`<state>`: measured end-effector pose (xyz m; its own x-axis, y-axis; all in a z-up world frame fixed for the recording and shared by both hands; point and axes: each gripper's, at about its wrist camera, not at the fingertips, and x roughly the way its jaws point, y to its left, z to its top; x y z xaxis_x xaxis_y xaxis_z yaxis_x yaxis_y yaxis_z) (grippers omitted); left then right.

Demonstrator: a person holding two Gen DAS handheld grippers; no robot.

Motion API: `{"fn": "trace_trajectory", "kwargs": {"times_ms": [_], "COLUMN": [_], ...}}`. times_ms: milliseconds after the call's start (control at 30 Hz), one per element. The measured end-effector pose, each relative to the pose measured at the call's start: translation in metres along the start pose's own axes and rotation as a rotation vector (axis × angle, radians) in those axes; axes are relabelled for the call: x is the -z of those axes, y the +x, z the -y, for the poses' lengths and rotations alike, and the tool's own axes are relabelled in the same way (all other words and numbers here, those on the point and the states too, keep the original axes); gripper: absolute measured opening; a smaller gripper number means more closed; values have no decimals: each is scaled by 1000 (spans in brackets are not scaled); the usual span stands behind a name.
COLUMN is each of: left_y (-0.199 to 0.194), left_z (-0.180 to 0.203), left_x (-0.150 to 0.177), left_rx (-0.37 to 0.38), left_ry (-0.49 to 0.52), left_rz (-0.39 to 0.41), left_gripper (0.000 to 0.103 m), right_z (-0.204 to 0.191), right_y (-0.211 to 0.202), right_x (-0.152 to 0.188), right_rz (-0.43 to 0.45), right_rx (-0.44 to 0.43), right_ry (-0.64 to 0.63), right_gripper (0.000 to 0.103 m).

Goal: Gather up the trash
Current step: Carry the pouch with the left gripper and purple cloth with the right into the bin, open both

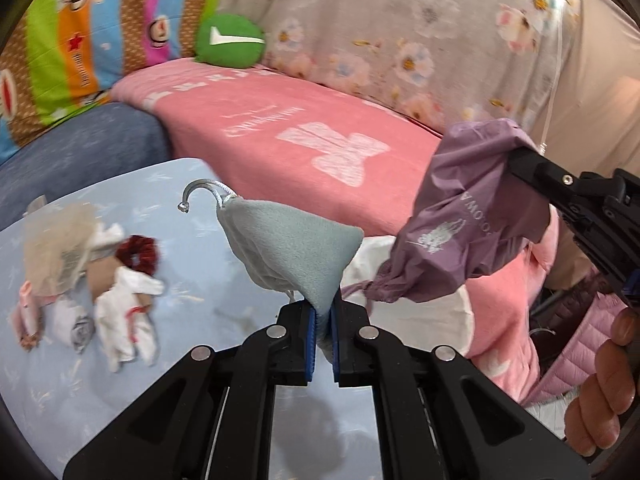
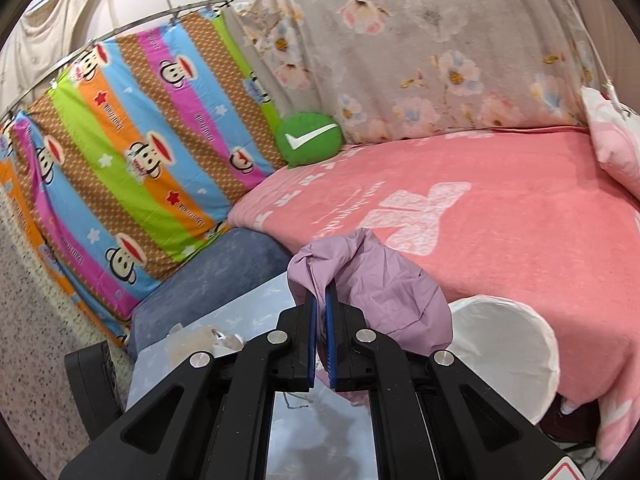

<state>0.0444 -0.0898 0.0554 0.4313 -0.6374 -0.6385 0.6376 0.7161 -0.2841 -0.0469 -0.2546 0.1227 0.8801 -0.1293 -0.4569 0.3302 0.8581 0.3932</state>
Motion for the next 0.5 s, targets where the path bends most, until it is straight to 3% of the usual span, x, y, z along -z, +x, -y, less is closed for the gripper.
{"fn": "trace_trajectory", "kwargs": {"times_ms": [233,500], "left_y": [32,58], "left_z": [45,80], "left_x": [-7,-9], "left_rx": [90,142], "left_ry": [58,107], "left_rz": [-53,-105], "left_gripper": [6,7], "right_z": [48,79], "right_y": [-6,-10], "right_x": [-5,-11], "right_rz": [0,18], "right_rx": [74,133], "right_ry": [49,86], "right_gripper": [4,4]}}
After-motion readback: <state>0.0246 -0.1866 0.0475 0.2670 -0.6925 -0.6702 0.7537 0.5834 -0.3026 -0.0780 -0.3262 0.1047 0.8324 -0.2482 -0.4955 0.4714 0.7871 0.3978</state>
